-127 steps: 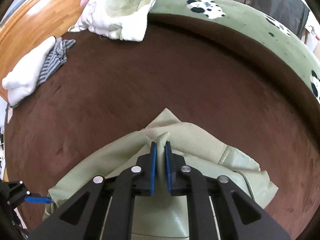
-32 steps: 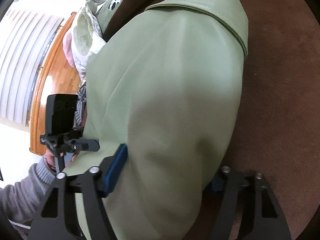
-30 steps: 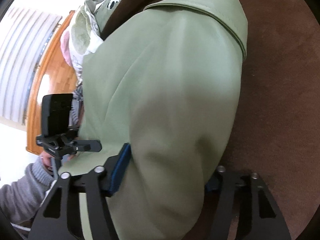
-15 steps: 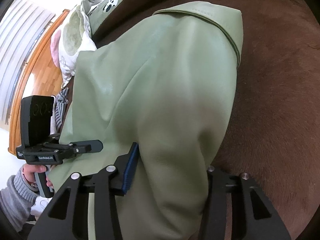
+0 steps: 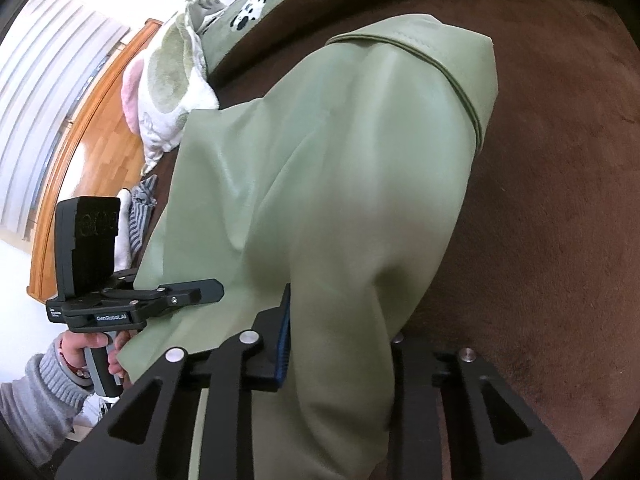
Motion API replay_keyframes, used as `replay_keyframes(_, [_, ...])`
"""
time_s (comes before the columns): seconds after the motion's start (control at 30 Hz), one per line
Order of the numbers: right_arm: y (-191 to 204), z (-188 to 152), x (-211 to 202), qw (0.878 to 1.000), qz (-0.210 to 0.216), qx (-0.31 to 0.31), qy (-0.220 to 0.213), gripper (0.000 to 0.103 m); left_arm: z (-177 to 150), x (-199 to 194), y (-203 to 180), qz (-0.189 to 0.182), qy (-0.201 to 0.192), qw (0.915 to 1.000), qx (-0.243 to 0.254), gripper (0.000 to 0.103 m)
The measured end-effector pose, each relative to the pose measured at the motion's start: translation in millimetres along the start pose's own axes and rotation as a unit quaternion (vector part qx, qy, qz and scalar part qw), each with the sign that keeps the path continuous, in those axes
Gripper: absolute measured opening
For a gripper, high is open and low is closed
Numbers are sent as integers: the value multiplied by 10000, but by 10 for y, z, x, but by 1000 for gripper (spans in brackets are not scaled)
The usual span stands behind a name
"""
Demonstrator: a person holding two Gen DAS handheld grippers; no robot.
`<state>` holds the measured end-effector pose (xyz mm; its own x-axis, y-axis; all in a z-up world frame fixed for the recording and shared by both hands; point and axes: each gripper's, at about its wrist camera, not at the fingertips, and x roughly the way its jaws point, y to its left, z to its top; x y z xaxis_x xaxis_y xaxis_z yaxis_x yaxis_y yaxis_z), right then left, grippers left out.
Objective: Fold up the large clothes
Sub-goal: 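Press the sides of the folded jacket together with both tools, then grip the jacket bundle sides with both tools and squeeze it compact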
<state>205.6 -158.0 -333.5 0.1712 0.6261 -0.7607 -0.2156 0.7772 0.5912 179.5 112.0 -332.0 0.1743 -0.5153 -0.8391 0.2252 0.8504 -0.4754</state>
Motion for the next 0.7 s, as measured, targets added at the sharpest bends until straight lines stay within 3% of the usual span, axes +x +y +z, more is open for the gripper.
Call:
replay_keyframes(0.27, [121, 49, -54, 10000, 33, -60, 50, 21, -32, -120, -25, 136, -84, 9999, -13, 31])
replay_keyframes(0.7, [239, 95, -319, 9990, 404, -106, -147, 18, 21, -367, -188, 57, -293, 9994, 171, 25])
